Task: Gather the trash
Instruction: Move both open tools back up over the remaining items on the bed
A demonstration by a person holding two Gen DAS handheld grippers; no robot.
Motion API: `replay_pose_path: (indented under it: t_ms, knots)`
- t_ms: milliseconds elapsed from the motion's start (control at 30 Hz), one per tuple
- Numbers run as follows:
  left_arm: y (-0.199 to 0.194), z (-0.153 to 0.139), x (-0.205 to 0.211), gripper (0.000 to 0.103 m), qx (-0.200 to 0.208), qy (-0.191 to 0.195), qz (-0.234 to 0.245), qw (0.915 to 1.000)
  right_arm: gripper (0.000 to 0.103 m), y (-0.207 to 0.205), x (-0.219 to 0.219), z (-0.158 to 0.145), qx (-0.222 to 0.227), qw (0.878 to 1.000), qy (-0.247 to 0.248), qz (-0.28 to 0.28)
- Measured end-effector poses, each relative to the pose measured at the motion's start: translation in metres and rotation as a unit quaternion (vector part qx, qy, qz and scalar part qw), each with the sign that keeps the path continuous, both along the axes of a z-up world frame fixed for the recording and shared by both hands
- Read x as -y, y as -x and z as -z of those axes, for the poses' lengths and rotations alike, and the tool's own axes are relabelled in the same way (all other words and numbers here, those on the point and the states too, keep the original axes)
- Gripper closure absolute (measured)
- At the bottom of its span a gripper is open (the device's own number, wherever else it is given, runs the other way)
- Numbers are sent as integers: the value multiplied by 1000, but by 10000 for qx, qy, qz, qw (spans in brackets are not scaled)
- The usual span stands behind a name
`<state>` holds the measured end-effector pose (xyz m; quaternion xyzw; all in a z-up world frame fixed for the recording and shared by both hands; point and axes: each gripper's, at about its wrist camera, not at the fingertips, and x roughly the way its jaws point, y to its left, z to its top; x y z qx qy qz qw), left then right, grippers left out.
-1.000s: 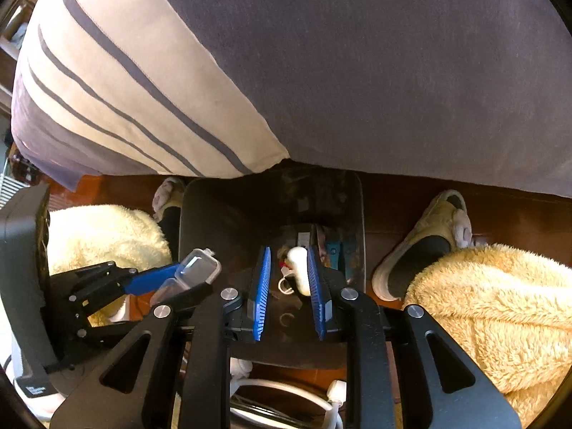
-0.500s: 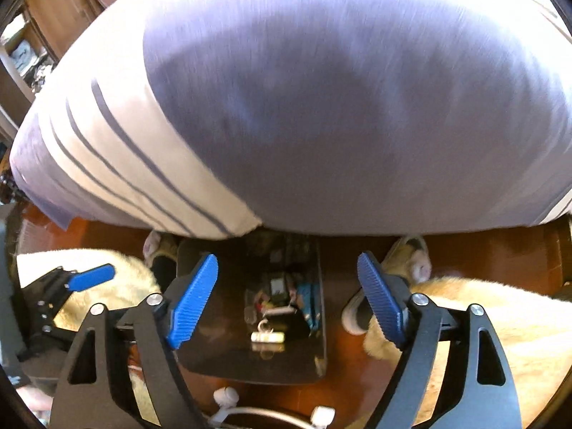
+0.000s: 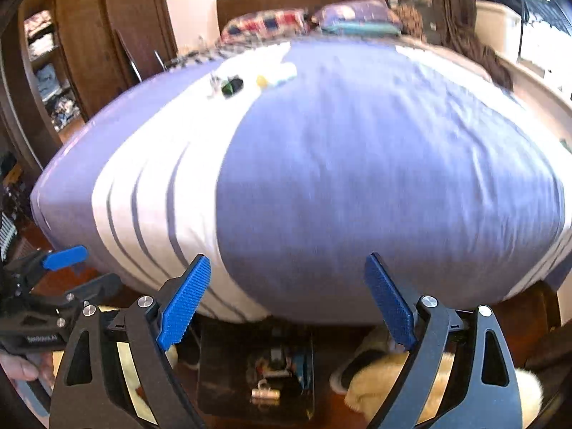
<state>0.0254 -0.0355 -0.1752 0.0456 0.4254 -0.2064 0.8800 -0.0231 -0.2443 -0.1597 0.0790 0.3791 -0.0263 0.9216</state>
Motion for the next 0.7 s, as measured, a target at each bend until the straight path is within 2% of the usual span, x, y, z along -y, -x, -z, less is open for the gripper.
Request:
replay_pose_path:
  t_ms: [333, 533, 700]
  knots:
    - [-49, -54, -6, 11, 594, 9, -252, 9979, 13, -46, 5, -48, 509, 9986, 169, -15]
    - [-85, -62, -5, 10, 689, -7, -293, 9972, 12, -85, 10, -65, 572, 9980, 261, 52]
    - [-115, -57, 5, 10, 646, -55, -237, 9976, 12, -123, 13, -62, 417, 9985, 354, 68]
